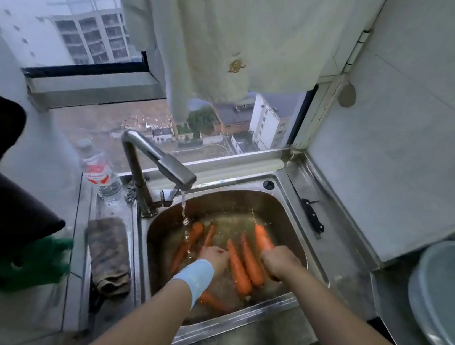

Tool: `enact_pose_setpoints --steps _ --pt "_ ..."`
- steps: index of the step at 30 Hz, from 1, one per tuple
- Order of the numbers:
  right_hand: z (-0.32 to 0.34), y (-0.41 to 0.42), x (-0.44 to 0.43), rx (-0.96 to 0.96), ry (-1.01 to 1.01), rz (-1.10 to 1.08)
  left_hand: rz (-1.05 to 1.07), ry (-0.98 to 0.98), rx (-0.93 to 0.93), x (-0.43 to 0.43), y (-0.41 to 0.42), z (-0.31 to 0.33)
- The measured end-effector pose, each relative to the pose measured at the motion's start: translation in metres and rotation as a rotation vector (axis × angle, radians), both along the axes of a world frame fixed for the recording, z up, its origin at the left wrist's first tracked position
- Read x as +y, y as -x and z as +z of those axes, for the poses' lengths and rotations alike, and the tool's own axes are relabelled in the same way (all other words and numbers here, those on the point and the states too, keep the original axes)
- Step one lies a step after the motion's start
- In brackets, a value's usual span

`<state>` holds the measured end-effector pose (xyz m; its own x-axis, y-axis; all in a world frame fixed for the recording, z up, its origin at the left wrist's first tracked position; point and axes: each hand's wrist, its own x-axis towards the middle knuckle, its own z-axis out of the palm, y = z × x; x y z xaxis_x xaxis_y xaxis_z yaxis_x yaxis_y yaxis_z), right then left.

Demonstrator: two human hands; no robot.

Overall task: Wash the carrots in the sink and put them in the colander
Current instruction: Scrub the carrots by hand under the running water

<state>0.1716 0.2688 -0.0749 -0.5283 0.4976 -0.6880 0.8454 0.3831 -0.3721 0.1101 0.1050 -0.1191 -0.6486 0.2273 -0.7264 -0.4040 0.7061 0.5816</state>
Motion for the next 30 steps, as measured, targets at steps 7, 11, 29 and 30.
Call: enact_pose_setpoints --steps 7,11,29,30 --pt "-0.071 0.015 0.04 -0.054 -0.182 0.194 -0.098 0.155 -0.001 0.039 -0.003 -0.042" --pt "-0.099 0.03 0.048 -0.11 -0.173 0.356 -0.136 0.221 -0.023 0.04 -0.002 -0.075" --pt "-0.137 0.045 -0.061 -0.084 -0.028 0.949 -0.231 0.433 -0.028 -0.034 -0.013 -0.099" --pt "-0.142 0.044 -0.073 -0.133 0.002 0.966 -0.237 0.443 -0.023 -0.041 -0.012 -0.101"
